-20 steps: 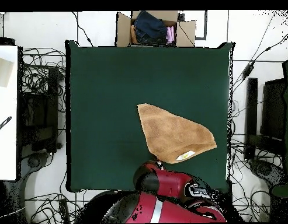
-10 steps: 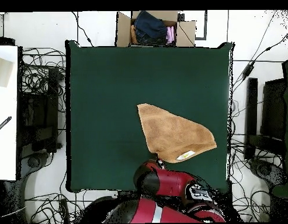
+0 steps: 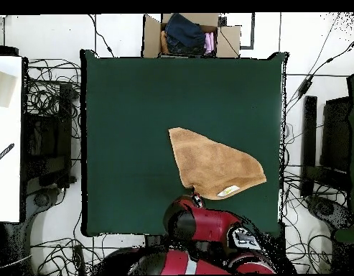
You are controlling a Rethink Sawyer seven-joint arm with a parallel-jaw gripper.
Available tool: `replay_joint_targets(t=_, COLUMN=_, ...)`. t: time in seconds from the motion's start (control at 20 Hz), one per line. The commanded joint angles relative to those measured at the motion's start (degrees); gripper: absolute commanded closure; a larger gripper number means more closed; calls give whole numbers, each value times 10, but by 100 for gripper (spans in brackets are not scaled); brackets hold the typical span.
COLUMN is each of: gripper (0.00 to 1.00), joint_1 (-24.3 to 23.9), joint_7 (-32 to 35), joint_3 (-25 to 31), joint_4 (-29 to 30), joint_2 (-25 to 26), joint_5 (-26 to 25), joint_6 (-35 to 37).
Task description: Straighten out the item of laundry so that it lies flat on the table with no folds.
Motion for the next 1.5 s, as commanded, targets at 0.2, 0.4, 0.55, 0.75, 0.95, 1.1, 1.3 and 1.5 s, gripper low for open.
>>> replay_joint_targets(t=0.2, gripper=0, joint_1=11, joint_7=105, joint_3=25, joint_4=-42, joint_2=-9, joint_5=28, joint_6=49)
replay_joint_targets(t=0.4, gripper=0, joint_1=6, joint_7=102, joint_3=28, joint_4=-40, joint_2=-14, joint_5=26, joint_6=51)
replay_joint_targets(t=0.55, gripper=0, joint_1=3, joint_7=98, joint_3=28, joint_4=-41, joint_2=-16, joint_5=24, joint_6=56)
replay_joint_targets(t=0.75, gripper=0, joint_1=-1, joint_7=93, joint_3=32, joint_4=-42, joint_2=-25, joint_5=24, joint_6=71)
replay_joint_targets(t=0.95, gripper=0, joint_1=-4, joint_7=89, joint_3=36, joint_4=-45, joint_2=-30, joint_5=24, joint_6=84)
replay_joint_targets(t=1.1, gripper=0, joint_1=-7, joint_7=88, joint_3=38, joint_4=-45, joint_2=-32, joint_5=20, joint_6=85)
replay_joint_targets(t=1.3, gripper=0, joint_1=-13, joint_7=87, joint_3=39, joint_4=-43, joint_2=-33, joint_5=15, joint_6=82)
replay_joint_targets(t=1.5, gripper=0, joint_1=-26, joint_7=81, joint_3=43, joint_4=-43, joint_2=-28, joint_5=3, joint_6=73)
